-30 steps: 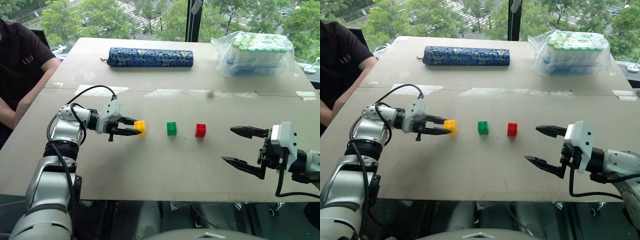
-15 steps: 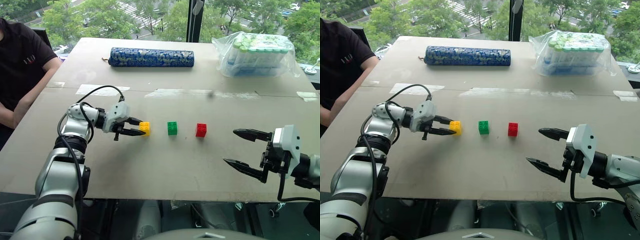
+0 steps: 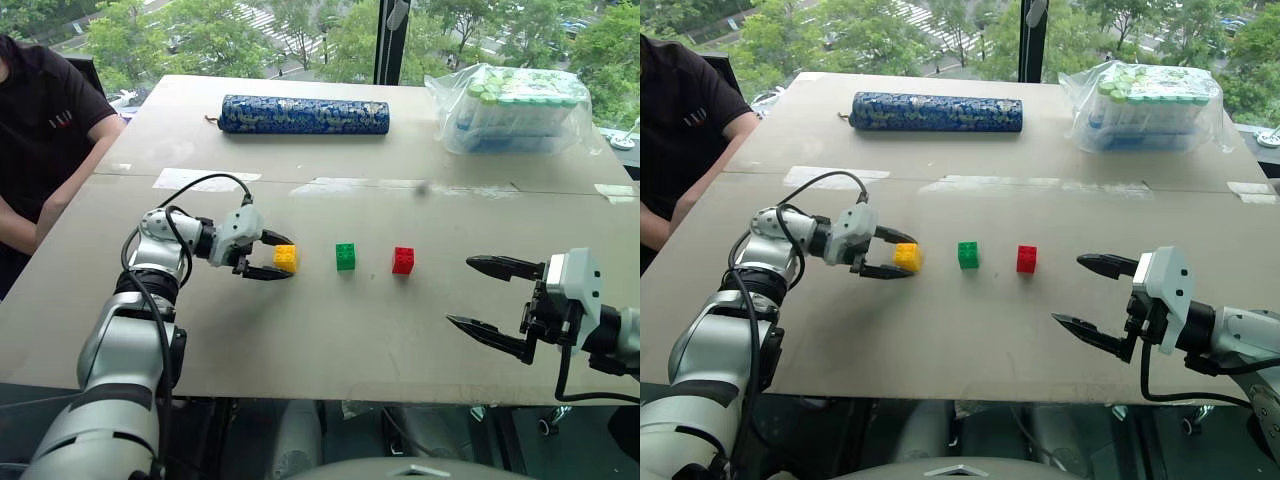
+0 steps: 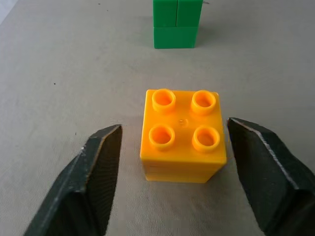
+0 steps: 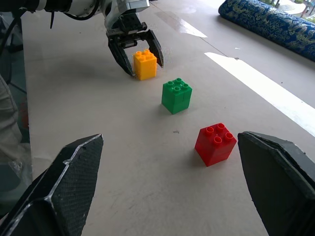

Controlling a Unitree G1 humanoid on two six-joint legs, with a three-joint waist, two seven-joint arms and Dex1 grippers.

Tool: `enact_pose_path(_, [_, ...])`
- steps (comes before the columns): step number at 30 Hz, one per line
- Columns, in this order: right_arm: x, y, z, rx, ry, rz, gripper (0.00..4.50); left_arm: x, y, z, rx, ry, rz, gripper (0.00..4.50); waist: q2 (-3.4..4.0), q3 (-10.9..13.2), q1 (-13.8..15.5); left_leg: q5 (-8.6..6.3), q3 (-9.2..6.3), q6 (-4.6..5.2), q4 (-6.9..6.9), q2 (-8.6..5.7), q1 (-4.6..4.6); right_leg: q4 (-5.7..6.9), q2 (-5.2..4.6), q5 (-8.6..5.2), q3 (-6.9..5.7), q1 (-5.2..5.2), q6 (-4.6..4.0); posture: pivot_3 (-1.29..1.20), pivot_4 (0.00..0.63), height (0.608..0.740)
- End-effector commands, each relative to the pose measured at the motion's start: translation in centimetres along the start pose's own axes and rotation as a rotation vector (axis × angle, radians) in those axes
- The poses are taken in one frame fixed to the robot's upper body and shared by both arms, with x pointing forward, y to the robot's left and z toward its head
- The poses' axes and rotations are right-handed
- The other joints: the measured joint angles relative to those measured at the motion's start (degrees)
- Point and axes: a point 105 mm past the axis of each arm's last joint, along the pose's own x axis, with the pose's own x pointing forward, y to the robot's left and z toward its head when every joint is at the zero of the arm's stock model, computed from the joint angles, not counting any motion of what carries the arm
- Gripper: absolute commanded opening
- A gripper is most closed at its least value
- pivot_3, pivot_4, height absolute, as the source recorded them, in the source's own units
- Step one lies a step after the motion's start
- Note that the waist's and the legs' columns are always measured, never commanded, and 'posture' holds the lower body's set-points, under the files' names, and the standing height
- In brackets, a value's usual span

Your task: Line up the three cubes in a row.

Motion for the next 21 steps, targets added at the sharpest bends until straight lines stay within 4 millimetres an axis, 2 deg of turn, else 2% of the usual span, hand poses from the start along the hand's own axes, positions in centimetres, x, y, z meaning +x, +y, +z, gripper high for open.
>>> enact_pose_path(1, [-0.5, -0.2, 0.7, -0.049, -0.013, -0.019, 4.50, -2.4, 0.6, 1.0, 0.010, -0.056, 0.086, 4.07, 0.00, 0.0, -0.1, 0.00, -0.01, 0.00, 0.00, 0.00, 0.00, 0.00, 0.00, 0.00, 0.00, -0.01, 0.00, 0.00, 0.150, 0.740])
enact_pose_path(6, [-1.4, -0.8, -0.7, -0.020, 0.026, -0.081, 4.50, -5.7, -1.6, 0.5, -0.100, -0.139, 0.247, 4.07, 0.04, 0.0, -1.5, 0.00, 0.06, 0.00, -0.07, 0.07, 0.04, 0.01, -0.02, -0.01, 0.06, -0.02, -0.01, 0.00, 0.150, 0.740])
enact_pose_path(12, [-4.1, -2.0, -3.8, 0.036, 0.109, -0.220, 4.50, -8.3, -6.5, -0.1, -0.363, -0.226, 0.580, 4.07, 0.02, 0.0, -1.4, 0.00, -0.03, -0.01, -0.08, 0.24, 0.10, 0.02, -0.25, -0.02, 0.01, 0.03, 0.00, 0.00, 0.150, 0.740])
enact_pose_path(17, [-6.2, -2.6, -5.1, 0.059, 0.121, -0.321, 4.50, -8.2, -10.0, 0.2, -0.489, -0.275, 0.785, 4.07, 0.09, 0.0, -0.8, 0.01, 0.03, 0.00, -0.05, 0.02, 0.36, -0.02, -0.60, -0.17, -0.18, 0.38, 0.21, 0.00, 0.150, 0.740])
enact_pose_path(21, [-7.0, -2.4, -5.6, 0.074, 0.124, -0.333, 4.50, -7.1, -12.1, 0.4, -0.517, -0.265, 0.831, 4.07, -0.03, -0.1, -0.5, 0.01, 0.06, 0.01, -0.03, -0.15, 0.45, -0.06, -0.61, -0.28, -0.13, 0.47, 0.03, 0.00, 0.150, 0.740])
